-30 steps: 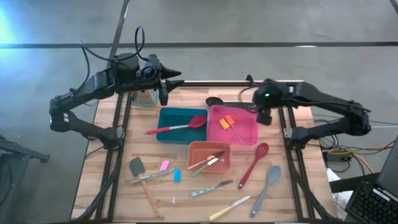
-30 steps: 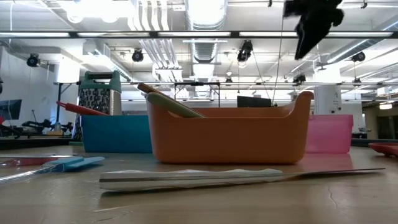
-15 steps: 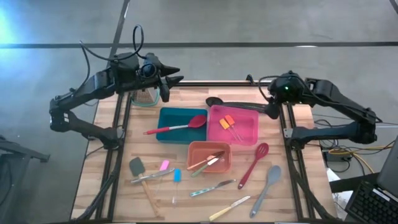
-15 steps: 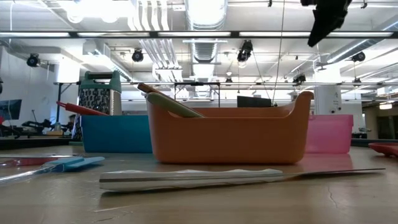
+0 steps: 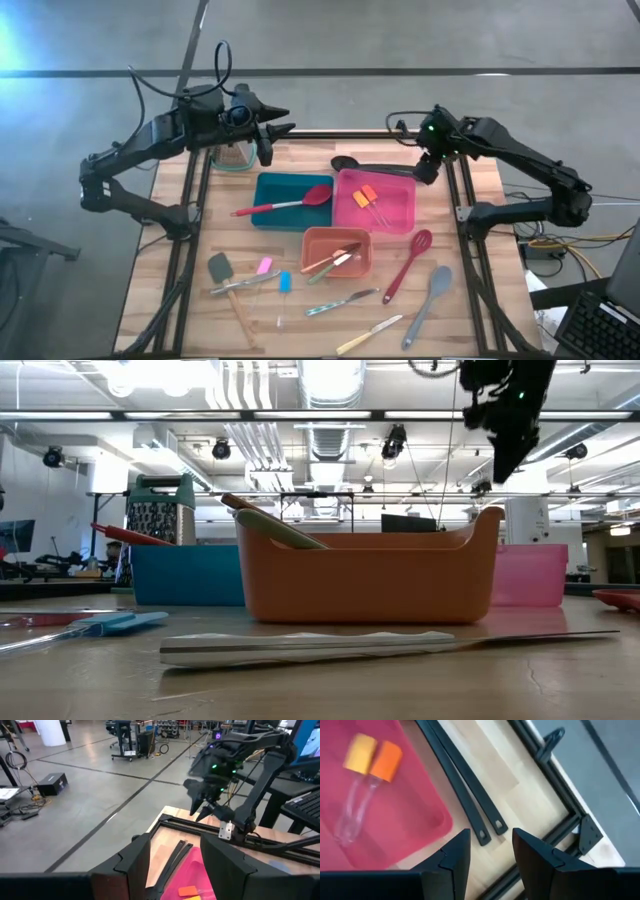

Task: Pick & Place Kitchen Items
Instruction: Put the black serving spoon into the blue bin

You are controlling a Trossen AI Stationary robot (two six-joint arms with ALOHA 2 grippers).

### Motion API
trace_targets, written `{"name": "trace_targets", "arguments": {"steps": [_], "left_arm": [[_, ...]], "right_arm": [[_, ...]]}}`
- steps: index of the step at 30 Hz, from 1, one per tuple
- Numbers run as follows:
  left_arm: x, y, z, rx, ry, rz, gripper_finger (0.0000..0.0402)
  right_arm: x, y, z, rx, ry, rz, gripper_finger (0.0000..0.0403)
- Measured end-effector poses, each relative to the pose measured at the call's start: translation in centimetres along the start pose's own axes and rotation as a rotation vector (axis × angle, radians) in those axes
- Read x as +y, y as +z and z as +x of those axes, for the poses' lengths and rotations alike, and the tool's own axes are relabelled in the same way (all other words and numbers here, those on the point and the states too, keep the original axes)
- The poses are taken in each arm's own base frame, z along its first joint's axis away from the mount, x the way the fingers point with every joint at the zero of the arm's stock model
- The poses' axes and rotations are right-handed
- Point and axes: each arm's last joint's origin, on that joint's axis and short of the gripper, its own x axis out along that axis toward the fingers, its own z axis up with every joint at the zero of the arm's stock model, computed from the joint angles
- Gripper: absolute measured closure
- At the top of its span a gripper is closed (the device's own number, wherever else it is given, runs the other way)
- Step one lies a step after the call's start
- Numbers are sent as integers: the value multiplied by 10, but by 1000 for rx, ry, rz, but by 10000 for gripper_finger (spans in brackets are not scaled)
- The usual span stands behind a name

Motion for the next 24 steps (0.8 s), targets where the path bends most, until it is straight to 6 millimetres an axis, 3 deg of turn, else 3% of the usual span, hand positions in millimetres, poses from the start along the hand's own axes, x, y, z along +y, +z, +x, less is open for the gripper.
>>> {"name": "trace_targets", "arguments": {"steps": [4,9,24], "left_arm": [[0,0,0,1,0,28,223],[0,-2,0,22,0,65,223],[1,-8,0,81,3,26,223]], "right_arm": [[-9,10,22,83,1,13,271],[-19,25,51,95,144,52,275],[-21,47,138,233,326,-173,278]]}}
